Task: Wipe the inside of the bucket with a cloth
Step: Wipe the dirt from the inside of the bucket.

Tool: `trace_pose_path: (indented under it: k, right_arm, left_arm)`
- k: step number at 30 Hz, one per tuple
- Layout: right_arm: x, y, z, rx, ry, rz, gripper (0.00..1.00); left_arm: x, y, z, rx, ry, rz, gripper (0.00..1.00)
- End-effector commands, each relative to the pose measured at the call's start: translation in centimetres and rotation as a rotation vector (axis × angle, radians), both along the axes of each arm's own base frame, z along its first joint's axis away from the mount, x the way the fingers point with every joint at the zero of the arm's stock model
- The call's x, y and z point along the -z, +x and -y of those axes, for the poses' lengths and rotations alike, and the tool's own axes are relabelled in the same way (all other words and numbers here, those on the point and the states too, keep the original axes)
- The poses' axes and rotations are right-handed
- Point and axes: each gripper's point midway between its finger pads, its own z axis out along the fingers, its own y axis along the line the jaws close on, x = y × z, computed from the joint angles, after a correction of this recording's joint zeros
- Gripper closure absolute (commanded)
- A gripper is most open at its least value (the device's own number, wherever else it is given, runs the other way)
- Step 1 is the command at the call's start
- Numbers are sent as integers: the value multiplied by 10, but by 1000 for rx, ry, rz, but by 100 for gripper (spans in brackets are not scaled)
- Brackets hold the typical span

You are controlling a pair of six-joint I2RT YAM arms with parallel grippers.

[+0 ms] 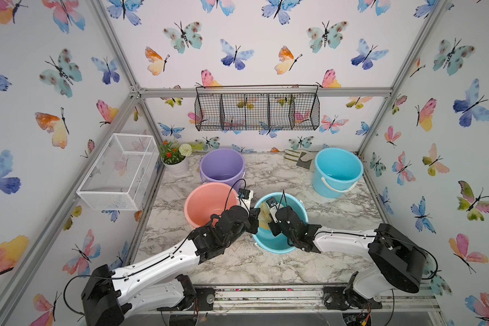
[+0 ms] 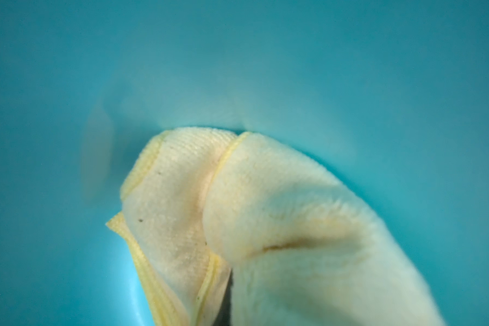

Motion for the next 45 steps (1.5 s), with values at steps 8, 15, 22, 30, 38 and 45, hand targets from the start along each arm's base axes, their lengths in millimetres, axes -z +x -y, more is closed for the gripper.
trace_pose_path:
  k: [8, 15, 22, 30, 38, 45]
  right_arm:
    - [10, 6, 44, 168, -294, -80, 98]
    - [54, -40, 50, 101, -415, -439, 98]
    - [73, -90, 42, 11, -416, -751, 98]
    - [55, -121, -21, -196, -99, -919, 98]
    - [32, -109, -65, -298, 155, -834, 98]
    - [20, -85, -79, -306, 275, -666, 98]
  left_arm:
    - [-8, -17, 4, 56, 7, 1, 100]
    - [-3, -14, 4, 39, 47, 29, 100]
    - [6, -17, 2, 34, 39, 41, 100]
    - [15, -19, 0, 41, 57, 43, 100]
    - [24, -21, -1, 39, 64, 19, 100]
    - [27, -23, 3, 54, 62, -4, 100]
